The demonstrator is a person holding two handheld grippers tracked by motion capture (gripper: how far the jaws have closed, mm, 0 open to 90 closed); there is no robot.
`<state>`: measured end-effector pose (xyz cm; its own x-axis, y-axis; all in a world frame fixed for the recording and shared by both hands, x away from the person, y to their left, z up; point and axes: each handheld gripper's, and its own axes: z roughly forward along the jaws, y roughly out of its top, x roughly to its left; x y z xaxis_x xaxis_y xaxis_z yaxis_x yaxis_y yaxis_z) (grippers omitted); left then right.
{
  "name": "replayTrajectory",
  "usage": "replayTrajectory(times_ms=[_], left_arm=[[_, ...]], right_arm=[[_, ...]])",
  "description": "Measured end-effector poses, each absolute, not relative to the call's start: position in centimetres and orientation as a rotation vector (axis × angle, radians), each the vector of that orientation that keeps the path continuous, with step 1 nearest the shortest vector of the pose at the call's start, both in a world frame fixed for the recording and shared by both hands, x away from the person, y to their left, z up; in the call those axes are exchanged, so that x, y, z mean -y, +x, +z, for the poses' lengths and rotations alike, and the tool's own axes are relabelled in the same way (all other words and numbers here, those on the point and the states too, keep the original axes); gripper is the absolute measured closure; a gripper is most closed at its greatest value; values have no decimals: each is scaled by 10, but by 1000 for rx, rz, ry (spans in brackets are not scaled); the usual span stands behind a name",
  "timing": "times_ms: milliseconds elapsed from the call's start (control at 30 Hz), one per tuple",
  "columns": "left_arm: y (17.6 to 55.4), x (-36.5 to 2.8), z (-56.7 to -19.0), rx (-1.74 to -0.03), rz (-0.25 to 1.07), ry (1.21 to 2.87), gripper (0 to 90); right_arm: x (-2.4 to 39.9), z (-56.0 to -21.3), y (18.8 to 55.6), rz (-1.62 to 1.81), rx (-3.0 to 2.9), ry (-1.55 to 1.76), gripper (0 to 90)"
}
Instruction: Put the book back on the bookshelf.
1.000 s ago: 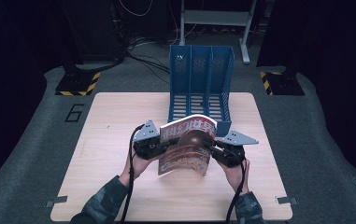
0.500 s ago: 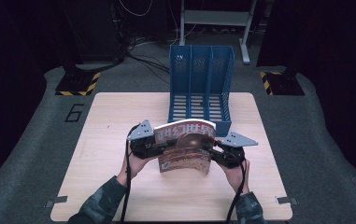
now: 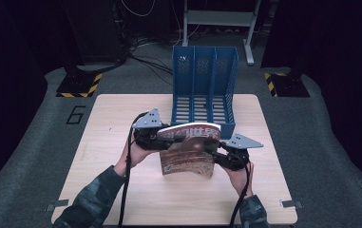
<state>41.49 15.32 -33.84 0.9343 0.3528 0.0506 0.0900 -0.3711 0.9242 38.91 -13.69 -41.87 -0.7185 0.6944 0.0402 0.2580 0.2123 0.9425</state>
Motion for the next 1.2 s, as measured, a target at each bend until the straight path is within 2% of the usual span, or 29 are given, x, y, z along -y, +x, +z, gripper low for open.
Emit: replayTrajectory(times_ms=[200,367,533,667,700,733,833,867,900,1000,1200], left_arm=[[416,-142,-327,-273,358,2012,689],[418,-142,-325,-260,345,2029,791],[414,-139,-324,-246,347,2042,822],[414,-138,-323,-244,354,2050,825],[414,-138,-322,-249,354,2051,825],[414,-138,-322,-249,354,2051,825],[413,-138,-322,-249,354,2057,825],[413,-138,-322,-249,354,2057,825],[412,-137,-321,-255,359,2062,825],[412,-137,-321,-254,349,2062,827],[412,-136,-321,-271,353,2056,828]], right_arm=[[138,-419,389,1533,-2099,890,604],[143,-422,388,1540,-2091,899,590],[154,-426,386,1537,-2066,939,551],[166,-433,386,1516,-2054,989,492],[175,-441,387,1468,-2030,1035,404],[180,-446,387,1438,-2026,1070,398],[196,-465,393,1362,-1989,1193,286],[196,-465,393,1362,-1989,1193,286],[204,-478,400,1242,-1991,1271,216],[211,-494,408,1128,-1986,1356,162],[218,-516,422,981,-1980,1438,135]])
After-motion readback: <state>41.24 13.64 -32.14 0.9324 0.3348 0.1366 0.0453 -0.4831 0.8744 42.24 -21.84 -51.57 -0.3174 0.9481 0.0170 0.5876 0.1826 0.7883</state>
